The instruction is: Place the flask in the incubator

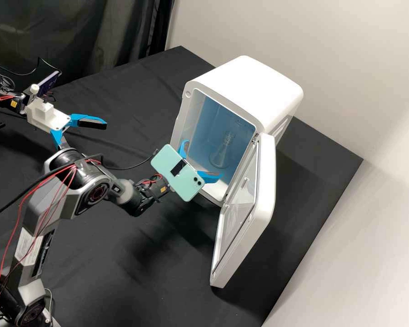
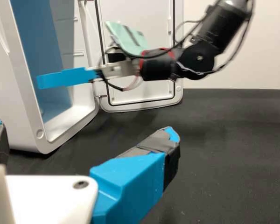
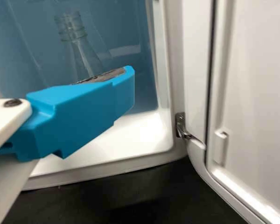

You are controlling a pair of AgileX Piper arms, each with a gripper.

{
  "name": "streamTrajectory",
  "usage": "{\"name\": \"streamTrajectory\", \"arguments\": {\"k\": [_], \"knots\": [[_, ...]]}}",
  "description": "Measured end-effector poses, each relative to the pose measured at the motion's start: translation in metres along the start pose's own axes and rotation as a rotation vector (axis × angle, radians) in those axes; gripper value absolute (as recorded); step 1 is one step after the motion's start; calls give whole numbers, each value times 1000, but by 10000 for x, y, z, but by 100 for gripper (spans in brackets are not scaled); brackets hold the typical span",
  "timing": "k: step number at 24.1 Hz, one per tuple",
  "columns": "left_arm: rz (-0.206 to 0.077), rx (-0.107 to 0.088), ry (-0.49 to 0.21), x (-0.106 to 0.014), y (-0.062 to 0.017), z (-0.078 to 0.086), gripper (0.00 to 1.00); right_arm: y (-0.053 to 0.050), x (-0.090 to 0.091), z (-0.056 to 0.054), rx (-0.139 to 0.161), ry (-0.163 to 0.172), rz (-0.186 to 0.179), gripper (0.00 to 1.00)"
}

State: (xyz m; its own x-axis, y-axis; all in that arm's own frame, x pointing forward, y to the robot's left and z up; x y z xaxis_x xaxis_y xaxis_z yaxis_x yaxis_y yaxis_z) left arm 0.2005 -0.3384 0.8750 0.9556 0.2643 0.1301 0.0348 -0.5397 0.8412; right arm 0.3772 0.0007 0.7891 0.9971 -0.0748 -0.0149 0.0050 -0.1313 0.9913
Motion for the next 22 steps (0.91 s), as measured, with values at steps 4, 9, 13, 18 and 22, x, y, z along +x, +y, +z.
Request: {"name": "streamTrajectory", "arguments": {"k": [4,9,13,18,22], "knots": [[5,0,7,-7,8,-19,100,5,-298,25,9,-40,61,100],[80,7,29,-69,168,-48,100,45,-725,55,15,-21,135,100],[117,13,7,-89,236,-18,100,117,-1037,77,94,-26,128,100],[115,1,-8,-87,235,4,100,138,-1177,58,116,-13,120,100],[125,2,-17,-93,257,26,100,132,-1186,57,121,-8,115,100]]}}
